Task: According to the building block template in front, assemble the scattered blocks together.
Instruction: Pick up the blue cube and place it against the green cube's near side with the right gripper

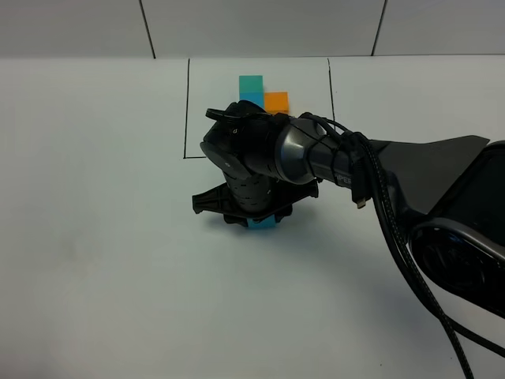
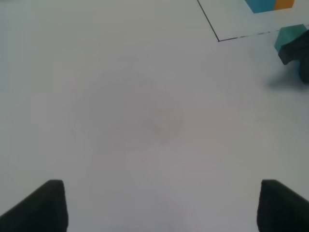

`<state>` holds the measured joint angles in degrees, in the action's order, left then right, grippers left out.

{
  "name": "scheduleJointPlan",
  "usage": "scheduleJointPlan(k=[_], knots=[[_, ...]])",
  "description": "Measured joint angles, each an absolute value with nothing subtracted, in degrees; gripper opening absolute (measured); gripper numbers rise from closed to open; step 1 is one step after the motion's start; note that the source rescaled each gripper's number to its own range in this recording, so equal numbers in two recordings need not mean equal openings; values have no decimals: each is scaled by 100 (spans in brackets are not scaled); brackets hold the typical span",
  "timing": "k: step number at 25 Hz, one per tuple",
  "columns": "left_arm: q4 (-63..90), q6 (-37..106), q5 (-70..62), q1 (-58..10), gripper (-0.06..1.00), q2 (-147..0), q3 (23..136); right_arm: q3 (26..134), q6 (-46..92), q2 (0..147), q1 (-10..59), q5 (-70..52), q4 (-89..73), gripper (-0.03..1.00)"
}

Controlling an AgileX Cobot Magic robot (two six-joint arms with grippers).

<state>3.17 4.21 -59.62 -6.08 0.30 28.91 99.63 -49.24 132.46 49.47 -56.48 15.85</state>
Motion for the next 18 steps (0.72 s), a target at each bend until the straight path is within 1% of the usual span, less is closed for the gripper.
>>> scheduleJointPlan(k=[18], knots=[[317,424,-5962,-608,79,30,2891,9996,-4919,13301,4929,-5354,1287,1]])
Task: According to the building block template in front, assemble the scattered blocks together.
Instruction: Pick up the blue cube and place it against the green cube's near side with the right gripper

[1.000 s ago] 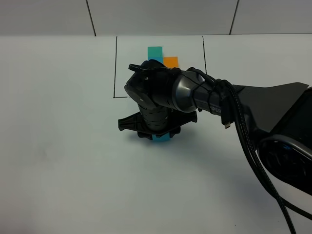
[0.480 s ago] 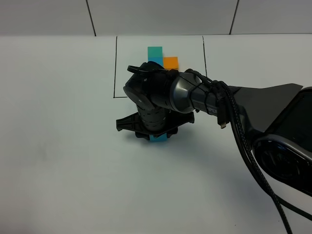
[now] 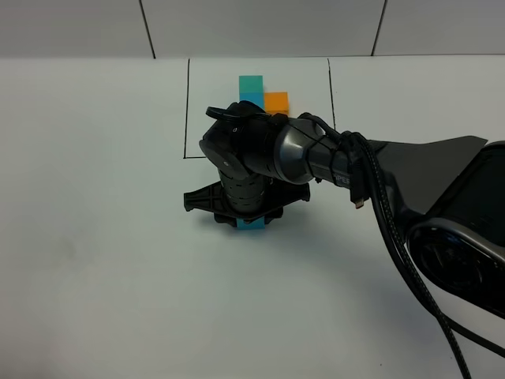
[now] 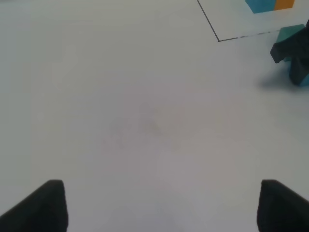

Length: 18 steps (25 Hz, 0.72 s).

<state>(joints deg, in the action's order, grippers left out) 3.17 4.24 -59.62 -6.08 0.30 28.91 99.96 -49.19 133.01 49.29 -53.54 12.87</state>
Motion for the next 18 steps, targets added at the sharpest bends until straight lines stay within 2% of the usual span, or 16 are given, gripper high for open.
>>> scheduleJointPlan(k=[18], knots=[[317,424,-5962,-608,79,30,2891,10002,-4919,13303,4796,-5298,1311,1]])
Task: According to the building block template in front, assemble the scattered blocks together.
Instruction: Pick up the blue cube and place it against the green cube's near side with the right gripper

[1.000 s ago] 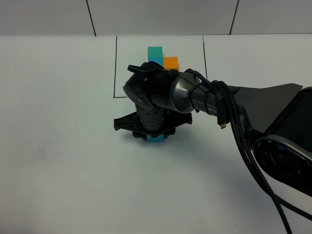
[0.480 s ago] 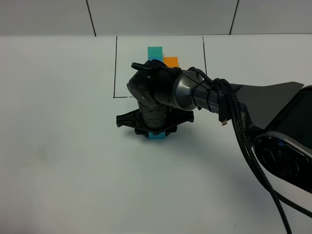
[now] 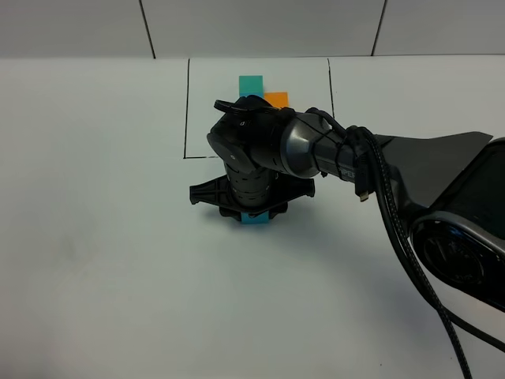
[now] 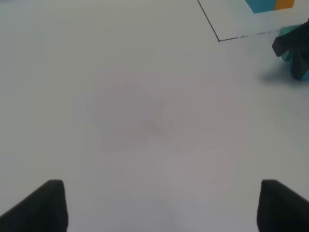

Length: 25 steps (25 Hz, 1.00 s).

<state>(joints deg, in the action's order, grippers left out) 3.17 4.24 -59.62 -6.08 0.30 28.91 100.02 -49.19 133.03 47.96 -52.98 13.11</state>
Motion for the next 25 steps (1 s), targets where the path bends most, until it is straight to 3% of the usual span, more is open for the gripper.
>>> scheduleJointPlan(k=[25], knots=[[317,424,-5962,-608,79,30,2891,10002,-4832,13309,4781,-5168,1288,1]])
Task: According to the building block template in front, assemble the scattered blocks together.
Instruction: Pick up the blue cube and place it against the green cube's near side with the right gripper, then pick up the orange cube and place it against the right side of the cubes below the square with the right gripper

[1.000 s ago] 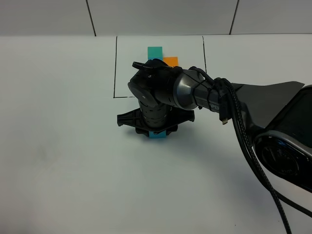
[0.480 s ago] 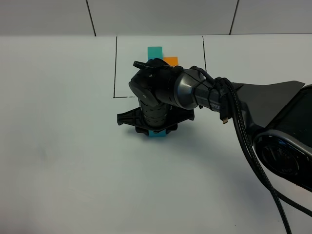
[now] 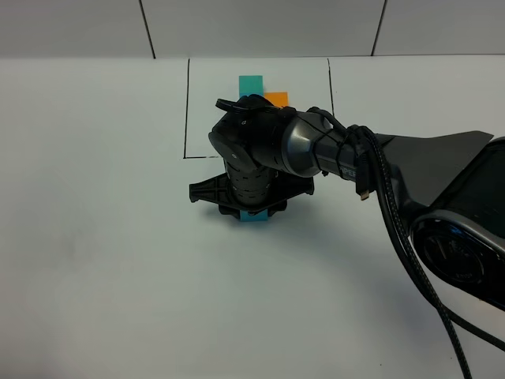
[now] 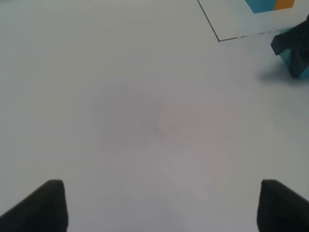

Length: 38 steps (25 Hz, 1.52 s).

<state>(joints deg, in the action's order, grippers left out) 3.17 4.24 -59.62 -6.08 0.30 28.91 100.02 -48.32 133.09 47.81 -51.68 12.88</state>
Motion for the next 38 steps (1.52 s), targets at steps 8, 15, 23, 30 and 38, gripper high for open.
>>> scheduleJointPlan(k=[8,15,23,30,38], knots=[[317,424,-5962,-608,79,30,2891,10002,-4870,13309,4781,-5161,1288,1],[317,424,-5962,-608,79,30,2891,10002,-4942,13314,4781,-5092,1280,1],[317,424,-5962,-608,79,30,2891,10002,-4950,13314,4775,-4917,1157,2],[317,424,-5962,-608,79,30,2891,10002,-4966,13317,4775,-4781,1257,44],[317,424,-5962,-608,79,30,2891,9976,-4735,12913,4728,-5090,1635,98]])
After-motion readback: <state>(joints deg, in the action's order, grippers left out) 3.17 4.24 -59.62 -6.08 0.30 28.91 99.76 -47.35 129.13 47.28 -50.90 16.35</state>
